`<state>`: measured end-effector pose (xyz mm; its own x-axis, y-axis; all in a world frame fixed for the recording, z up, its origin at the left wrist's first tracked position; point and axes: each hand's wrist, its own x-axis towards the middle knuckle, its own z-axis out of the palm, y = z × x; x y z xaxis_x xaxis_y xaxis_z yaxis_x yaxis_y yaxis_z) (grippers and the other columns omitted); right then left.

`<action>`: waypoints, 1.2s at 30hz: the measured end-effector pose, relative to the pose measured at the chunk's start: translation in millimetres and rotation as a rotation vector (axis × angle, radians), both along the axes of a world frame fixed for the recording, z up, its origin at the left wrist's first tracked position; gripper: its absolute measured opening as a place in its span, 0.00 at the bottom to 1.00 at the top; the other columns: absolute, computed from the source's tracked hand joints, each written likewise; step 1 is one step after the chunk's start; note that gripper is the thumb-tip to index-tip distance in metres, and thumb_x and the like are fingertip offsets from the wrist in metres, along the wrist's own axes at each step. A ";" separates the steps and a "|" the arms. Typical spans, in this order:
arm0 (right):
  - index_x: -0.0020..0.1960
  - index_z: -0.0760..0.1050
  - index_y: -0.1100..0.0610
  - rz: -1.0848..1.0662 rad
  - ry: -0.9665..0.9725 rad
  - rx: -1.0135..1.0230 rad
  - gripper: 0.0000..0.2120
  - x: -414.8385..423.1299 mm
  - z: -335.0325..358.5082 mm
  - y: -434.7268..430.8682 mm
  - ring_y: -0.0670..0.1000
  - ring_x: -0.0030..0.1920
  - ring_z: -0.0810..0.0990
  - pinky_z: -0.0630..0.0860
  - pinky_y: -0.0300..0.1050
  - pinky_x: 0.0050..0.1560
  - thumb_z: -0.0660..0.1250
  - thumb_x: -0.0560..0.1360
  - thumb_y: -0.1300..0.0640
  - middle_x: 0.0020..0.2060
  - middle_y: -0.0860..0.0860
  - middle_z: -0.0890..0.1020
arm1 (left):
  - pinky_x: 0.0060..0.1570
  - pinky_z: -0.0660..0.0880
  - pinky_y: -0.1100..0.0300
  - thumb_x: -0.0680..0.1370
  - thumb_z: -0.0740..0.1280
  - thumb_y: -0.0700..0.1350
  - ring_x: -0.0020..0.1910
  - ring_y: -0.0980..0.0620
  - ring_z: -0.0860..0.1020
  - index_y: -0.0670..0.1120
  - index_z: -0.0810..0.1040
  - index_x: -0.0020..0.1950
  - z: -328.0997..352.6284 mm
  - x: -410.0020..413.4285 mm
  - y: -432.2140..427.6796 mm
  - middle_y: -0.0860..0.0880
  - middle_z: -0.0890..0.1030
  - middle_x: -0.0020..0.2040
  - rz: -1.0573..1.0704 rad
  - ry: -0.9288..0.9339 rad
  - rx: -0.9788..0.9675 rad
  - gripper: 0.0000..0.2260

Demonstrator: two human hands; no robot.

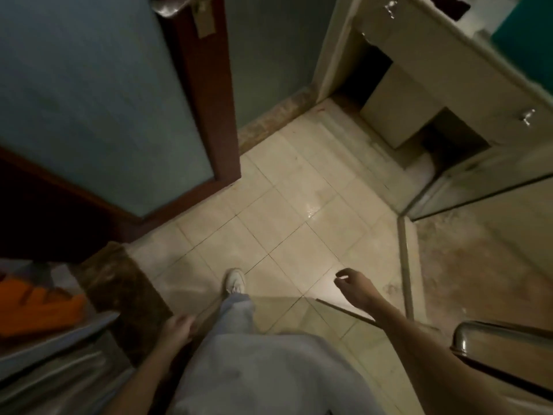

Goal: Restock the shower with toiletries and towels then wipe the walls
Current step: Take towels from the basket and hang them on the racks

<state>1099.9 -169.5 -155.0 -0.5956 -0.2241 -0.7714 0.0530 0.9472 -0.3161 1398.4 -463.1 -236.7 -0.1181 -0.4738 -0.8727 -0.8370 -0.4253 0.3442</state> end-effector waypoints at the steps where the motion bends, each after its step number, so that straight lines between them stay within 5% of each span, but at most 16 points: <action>1: 0.69 0.74 0.58 -0.036 -0.029 0.030 0.17 1.8 -2.7 5.4 0.54 0.52 0.80 0.75 0.43 0.53 0.62 0.82 0.53 0.61 0.58 0.82 | 0.47 0.76 0.52 0.83 0.64 0.41 0.47 0.42 0.80 0.37 0.78 0.58 3.9 -19.8 -15.1 0.40 0.82 0.48 -0.039 0.014 0.000 0.08; 5: 0.70 0.73 0.57 -0.129 -0.090 0.103 0.18 3.0 -12.5 17.3 0.55 0.60 0.80 0.77 0.46 0.59 0.62 0.82 0.52 0.64 0.57 0.80 | 0.62 0.76 0.47 0.83 0.64 0.44 0.55 0.44 0.80 0.48 0.79 0.55 23.9 -116.7 -68.9 0.45 0.82 0.52 -0.261 0.105 0.002 0.05; 9: 0.69 0.73 0.57 -0.271 -0.093 0.103 0.18 8.5 -14.9 18.4 0.55 0.61 0.80 0.76 0.45 0.59 0.63 0.82 0.51 0.64 0.56 0.80 | 0.44 0.76 0.59 0.82 0.64 0.41 0.49 0.45 0.81 0.43 0.79 0.57 45.8 -229.6 -104.2 0.45 0.83 0.47 -0.406 0.218 -0.054 0.07; 14: 0.69 0.74 0.57 -0.375 -0.147 0.108 0.18 -17.7 -34.5 16.2 0.55 0.63 0.79 0.73 0.43 0.60 0.63 0.82 0.52 0.64 0.55 0.80 | 0.40 0.73 0.64 0.83 0.63 0.39 0.46 0.48 0.80 0.42 0.79 0.59 63.6 -346.6 -120.0 0.42 0.83 0.50 -0.655 0.256 -0.144 0.08; 20: 0.70 0.73 0.56 -0.517 -0.163 0.009 0.19 -119.5 -54.4 18.3 0.55 0.61 0.79 0.73 0.44 0.60 0.62 0.81 0.52 0.63 0.56 0.80 | 0.61 0.78 0.45 0.81 0.68 0.43 0.53 0.45 0.82 0.50 0.82 0.51 19.0 -449.1 -156.1 0.48 0.84 0.48 -1.009 0.162 -0.164 0.04; 24: 0.70 0.73 0.56 -0.602 -0.100 -0.037 0.19 -212.1 -48.0 29.0 0.57 0.62 0.79 0.73 0.45 0.60 0.62 0.82 0.52 0.63 0.56 0.80 | 0.50 0.77 0.51 0.81 0.66 0.39 0.46 0.45 0.81 0.42 0.82 0.52 40.9 -511.9 -134.3 0.45 0.83 0.44 -1.007 0.111 -0.183 0.05; 26: 0.70 0.73 0.56 -0.624 -0.069 -0.081 0.18 -257.4 -41.4 36.7 0.57 0.62 0.79 0.73 0.45 0.60 0.63 0.81 0.52 0.62 0.56 0.81 | 0.51 0.77 0.52 0.81 0.66 0.39 0.47 0.43 0.82 0.45 0.82 0.49 47.4 -542.3 -120.2 0.43 0.84 0.46 -1.032 0.089 -0.181 0.05; 30: 0.67 0.75 0.56 -0.731 0.037 -0.207 0.16 -342.2 -23.1 52.9 0.55 0.56 0.81 0.72 0.42 0.51 0.63 0.81 0.54 0.58 0.56 0.82 | 0.38 0.75 0.66 0.82 0.64 0.38 0.49 0.44 0.80 0.43 0.80 0.51 51.1 -599.2 -95.0 0.41 0.82 0.49 -1.023 0.099 -0.160 0.05; 36: 0.60 0.78 0.53 -0.876 0.225 -0.298 0.12 -450.2 -3.6 78.2 0.52 0.52 0.82 0.74 0.43 0.45 0.63 0.79 0.56 0.51 0.51 0.82 | 0.46 0.74 0.59 0.84 0.63 0.39 0.53 0.43 0.79 0.38 0.77 0.62 45.9 -692.6 -65.3 0.37 0.81 0.56 -1.047 0.075 -0.108 0.09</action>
